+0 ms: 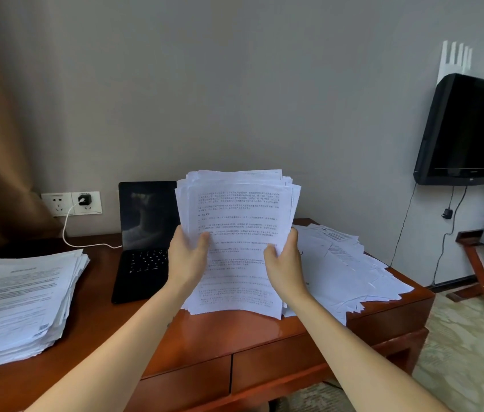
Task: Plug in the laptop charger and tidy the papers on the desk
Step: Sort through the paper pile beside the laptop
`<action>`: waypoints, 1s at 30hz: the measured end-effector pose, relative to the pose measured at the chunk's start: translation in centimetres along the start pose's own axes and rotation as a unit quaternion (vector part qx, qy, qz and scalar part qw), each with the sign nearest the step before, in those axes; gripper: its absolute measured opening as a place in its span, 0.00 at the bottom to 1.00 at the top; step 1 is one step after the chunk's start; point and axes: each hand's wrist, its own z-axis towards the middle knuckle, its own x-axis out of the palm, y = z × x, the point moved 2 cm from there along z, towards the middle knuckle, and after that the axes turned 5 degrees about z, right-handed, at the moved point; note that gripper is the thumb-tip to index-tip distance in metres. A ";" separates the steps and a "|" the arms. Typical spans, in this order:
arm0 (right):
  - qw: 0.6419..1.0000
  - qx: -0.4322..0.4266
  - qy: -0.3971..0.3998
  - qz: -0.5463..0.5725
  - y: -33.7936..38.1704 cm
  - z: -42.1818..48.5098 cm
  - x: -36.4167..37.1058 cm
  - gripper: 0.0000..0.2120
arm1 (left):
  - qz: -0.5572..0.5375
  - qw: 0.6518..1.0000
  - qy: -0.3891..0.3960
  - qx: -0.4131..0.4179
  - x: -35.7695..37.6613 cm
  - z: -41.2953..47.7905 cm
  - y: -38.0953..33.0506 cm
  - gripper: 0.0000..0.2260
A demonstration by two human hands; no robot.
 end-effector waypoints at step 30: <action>0.987 0.162 0.014 0.006 -5.7 4.1 -4.2 0.13 | -0.086 0.931 0.294 -0.200 3.2 0.6 6.5 0.14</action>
